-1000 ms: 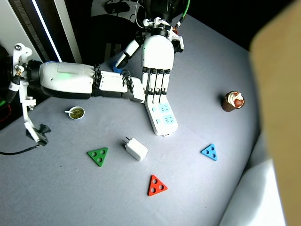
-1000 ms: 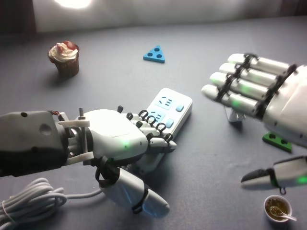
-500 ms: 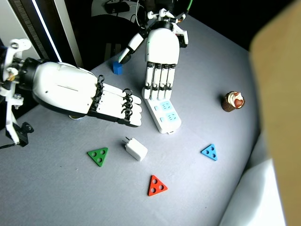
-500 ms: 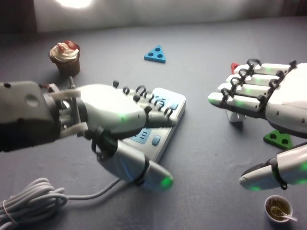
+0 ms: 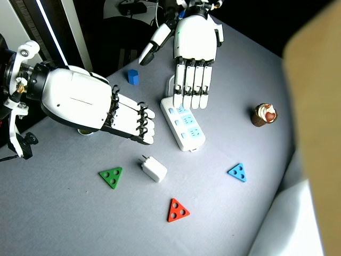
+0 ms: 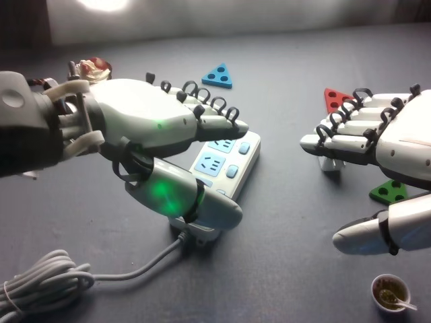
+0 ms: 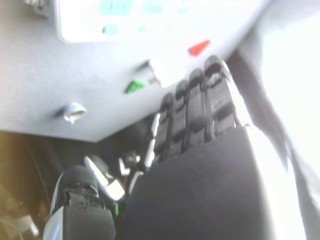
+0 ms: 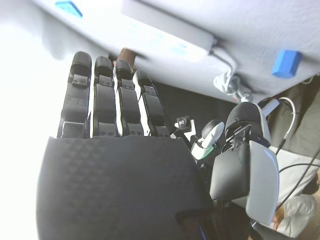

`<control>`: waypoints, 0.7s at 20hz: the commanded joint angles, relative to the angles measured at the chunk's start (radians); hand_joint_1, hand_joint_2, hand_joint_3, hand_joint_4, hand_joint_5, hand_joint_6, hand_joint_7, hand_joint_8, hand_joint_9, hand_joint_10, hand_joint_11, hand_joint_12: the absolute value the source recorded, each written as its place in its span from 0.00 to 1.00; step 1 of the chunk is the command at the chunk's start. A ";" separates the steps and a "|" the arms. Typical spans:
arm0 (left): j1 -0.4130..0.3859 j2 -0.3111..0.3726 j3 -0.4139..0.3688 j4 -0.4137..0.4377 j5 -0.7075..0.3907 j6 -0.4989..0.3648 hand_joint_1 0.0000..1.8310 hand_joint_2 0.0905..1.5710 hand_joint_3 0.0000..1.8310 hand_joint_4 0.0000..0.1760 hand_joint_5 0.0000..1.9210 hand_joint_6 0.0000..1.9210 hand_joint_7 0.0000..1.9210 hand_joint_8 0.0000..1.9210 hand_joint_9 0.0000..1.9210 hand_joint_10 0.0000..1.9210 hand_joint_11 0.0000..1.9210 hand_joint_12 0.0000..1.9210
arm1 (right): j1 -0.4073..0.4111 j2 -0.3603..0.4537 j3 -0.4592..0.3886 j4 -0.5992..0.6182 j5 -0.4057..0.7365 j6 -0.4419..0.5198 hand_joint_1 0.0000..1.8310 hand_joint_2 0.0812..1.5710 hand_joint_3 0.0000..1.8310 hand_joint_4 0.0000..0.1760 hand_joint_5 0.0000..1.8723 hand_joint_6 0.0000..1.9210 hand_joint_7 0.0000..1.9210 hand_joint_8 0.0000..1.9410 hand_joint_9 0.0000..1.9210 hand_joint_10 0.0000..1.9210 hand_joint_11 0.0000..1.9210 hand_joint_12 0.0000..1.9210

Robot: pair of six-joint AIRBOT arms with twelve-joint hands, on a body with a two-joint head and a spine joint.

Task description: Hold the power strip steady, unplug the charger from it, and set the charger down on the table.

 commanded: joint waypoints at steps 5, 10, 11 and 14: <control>-0.024 0.017 -0.024 -0.014 -0.030 0.000 0.03 0.62 0.00 0.00 0.06 0.00 0.07 0.00 0.07 0.00 0.07 0.02 | 0.035 0.012 -0.008 0.073 0.080 -0.005 0.02 0.63 0.00 0.00 0.10 0.00 0.12 0.00 0.11 0.00 0.08 0.09; -0.043 0.019 -0.017 -0.009 0.000 0.001 0.03 0.63 0.00 0.00 0.05 0.00 0.06 0.00 0.06 0.00 0.06 0.01 | 0.034 0.010 -0.010 0.073 0.046 -0.024 0.01 0.65 0.00 0.00 0.11 0.00 0.14 0.00 0.13 0.00 0.05 0.20; -0.047 0.020 -0.015 -0.007 0.013 0.001 0.04 0.63 0.00 0.00 0.05 0.00 0.06 0.00 0.06 0.00 0.06 0.02 | 0.034 0.009 -0.009 0.073 0.046 -0.027 0.01 0.66 0.00 0.00 0.11 0.00 0.14 0.00 0.13 0.00 0.05 0.20; -0.055 0.035 -0.018 -0.003 0.029 0.000 0.02 0.63 0.00 0.00 0.05 0.00 0.06 0.00 0.06 0.00 0.05 0.01 | 0.033 0.009 -0.008 0.073 0.046 -0.033 0.00 0.67 0.00 0.00 0.13 0.00 0.16 0.00 0.15 0.00 0.05 0.27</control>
